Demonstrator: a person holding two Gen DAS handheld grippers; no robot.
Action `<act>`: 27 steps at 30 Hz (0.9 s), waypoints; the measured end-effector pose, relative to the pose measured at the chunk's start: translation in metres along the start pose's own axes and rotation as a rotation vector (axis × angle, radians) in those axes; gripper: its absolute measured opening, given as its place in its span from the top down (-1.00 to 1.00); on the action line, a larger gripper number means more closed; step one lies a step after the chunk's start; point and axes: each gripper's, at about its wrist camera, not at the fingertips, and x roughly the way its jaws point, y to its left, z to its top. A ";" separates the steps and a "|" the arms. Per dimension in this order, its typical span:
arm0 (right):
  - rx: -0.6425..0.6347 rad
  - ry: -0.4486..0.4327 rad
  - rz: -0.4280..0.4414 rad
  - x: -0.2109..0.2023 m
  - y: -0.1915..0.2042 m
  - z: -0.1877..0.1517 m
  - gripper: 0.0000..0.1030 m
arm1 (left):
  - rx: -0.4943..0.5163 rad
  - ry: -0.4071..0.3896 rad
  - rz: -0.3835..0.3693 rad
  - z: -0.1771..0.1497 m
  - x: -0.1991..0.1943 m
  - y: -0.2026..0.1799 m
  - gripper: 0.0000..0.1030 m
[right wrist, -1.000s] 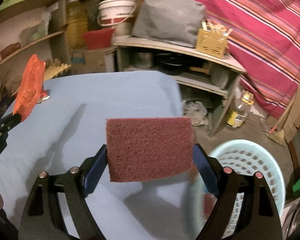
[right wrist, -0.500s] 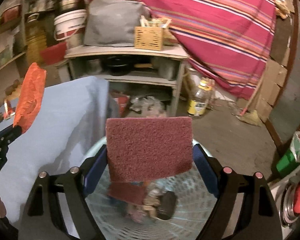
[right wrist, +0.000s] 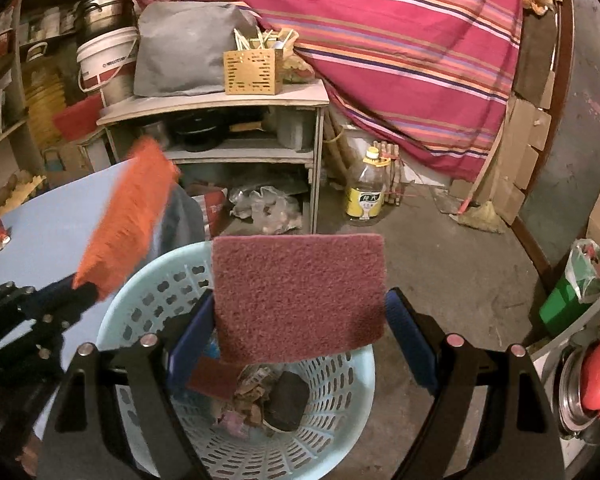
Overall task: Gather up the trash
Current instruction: 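Carry the orange bag and maroon pad over the basket and open both tools, then return both tools to the table and grasp the crumpled brown paper with the left tool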
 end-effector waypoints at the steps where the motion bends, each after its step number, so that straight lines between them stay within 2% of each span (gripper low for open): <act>1: 0.000 0.000 0.000 0.001 0.000 0.001 -0.61 | 0.000 0.007 0.003 0.000 0.002 0.000 0.43; 2: 0.000 0.001 0.000 0.000 0.000 0.001 -0.61 | -0.001 0.014 0.009 0.000 0.004 -0.001 0.24; 3: 0.001 0.000 0.000 0.000 0.000 0.001 -0.61 | -0.005 0.012 0.017 0.000 0.003 0.000 -0.06; 4: 0.001 -0.001 0.000 0.000 0.000 0.001 -0.61 | -0.010 -0.001 0.025 0.000 0.001 0.002 -0.19; 7: 0.002 -0.001 0.001 0.000 0.000 0.000 -0.61 | -0.020 -0.021 0.038 -0.001 -0.008 0.009 -0.39; 9: 0.006 0.000 0.005 0.000 0.000 0.000 -0.61 | -0.052 -0.053 0.065 0.000 -0.017 0.019 -0.66; 18: 0.056 0.033 0.047 0.003 0.014 -0.004 -0.63 | -0.114 -0.112 0.129 0.000 -0.045 0.057 -0.89; 20: 0.084 0.051 0.052 0.007 0.015 -0.005 -0.64 | -0.122 -0.118 0.142 -0.001 -0.050 0.065 -0.89; 23: 0.096 0.060 0.035 0.010 0.020 -0.007 -0.80 | -0.135 -0.125 0.155 -0.002 -0.056 0.080 -0.89; 27: 0.100 0.059 0.031 0.012 0.031 -0.008 -0.80 | -0.169 -0.134 0.177 -0.005 -0.067 0.106 -0.89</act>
